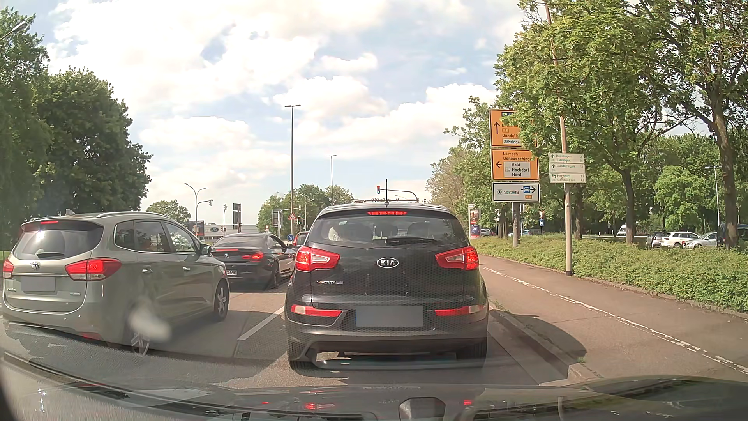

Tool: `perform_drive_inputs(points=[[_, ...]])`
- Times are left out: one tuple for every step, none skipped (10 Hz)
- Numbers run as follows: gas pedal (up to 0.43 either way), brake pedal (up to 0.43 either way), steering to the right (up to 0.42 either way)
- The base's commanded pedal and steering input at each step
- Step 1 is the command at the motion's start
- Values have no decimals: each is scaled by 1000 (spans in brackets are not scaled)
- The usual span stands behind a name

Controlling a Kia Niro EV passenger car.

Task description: Follow the waypoints while adhering to traffic rules and regulations

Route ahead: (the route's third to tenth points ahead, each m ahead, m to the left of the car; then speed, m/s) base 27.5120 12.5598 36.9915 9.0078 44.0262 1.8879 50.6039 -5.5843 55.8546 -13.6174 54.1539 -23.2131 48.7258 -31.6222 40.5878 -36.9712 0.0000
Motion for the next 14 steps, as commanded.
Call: perform_drive_inputs(points=[[0, 226, -6], [0, 226, -6], [0, 226, -7], [0, 226, -6], [0, 226, -6], [0, 226, -6], [0, 226, -6], [0, 226, -6], [0, 226, -7], [0, 226, -6], [0, 226, -6], [0, 226, -7], [0, 226, -6], [0, 226, -6]])
